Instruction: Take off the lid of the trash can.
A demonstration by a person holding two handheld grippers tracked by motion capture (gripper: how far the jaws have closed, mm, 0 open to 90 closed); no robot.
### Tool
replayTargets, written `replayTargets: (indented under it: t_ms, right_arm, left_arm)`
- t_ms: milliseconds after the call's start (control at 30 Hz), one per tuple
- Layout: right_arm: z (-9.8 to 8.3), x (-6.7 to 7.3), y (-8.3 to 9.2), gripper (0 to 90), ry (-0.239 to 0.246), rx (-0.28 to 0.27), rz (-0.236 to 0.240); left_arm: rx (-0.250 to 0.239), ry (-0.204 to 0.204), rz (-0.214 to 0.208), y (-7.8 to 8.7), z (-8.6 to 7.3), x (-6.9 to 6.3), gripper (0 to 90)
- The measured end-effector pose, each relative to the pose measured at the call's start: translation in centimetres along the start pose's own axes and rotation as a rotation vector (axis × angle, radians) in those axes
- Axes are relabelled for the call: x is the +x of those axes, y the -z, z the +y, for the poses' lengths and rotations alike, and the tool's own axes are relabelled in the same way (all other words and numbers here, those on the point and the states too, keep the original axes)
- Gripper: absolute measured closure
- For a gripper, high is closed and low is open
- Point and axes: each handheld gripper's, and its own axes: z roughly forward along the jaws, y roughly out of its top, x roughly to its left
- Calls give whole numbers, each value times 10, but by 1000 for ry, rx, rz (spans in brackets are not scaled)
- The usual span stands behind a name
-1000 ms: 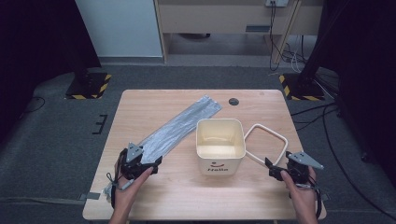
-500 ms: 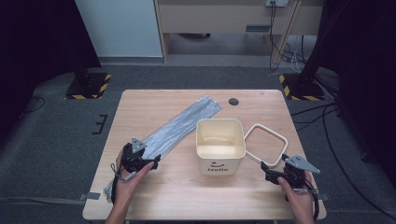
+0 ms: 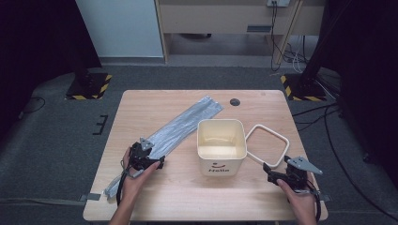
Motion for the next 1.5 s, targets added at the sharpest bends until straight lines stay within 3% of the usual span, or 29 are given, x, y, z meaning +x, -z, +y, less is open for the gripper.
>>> replayTargets:
  t_ms: [100,333,600,633,667,800,967,1067,1100,1133,1233,1267,1300,1333,1500]
  right_arm:
    - [-3,0,3,65,0,3,-3]
    - [-6,-2,12,73,-18,-17,-17]
    - [-8,3,9,74,-2,1,-8]
    - [-8,3,9,74,10,13,-8]
    - [-8,3,9,74,10,13,-8]
    - [-9,3,9,74,-1,4,-11]
    - [-9,1,10,76,5,13,-14]
    - [-10,1,9,78,7,12,-10]
    - [-10,2,9,78,6,11,-9]
    - [-11,2,10,79,9,14,-8]
    - [-11,2,10,83,-1,13,-11]
    - [-11,2,10,83,-1,13,-11]
    - [-11,2,11,83,-1,13,-12]
    - [-11,2,11,83,0,13,-12]
    - [-13,1,10,86,-2,10,-12]
  left_arm:
    - [-1,37,-11,-4,1,2,65]
    - [-38,51,-11,-6,2,3,76]
    - [-121,10,-14,-12,7,-4,112]
    - [-117,-2,-16,-15,8,-5,108]
    - [-82,-17,-10,-18,11,-5,108]
    - [-34,2,-15,-24,16,-6,109]
    - [-49,52,-42,-27,15,-3,146]
    - [-52,55,-39,-24,14,0,241]
    - [-55,61,-36,-22,13,1,292]
    - [-57,65,-30,-21,13,2,400]
    - [-55,69,-24,-18,12,5,520]
    - [-56,66,-23,-18,11,6,520]
    - [-62,66,-17,-17,10,6,615]
    - [-68,69,-8,-16,9,7,615]
    - [-92,70,5,-14,4,13,833]
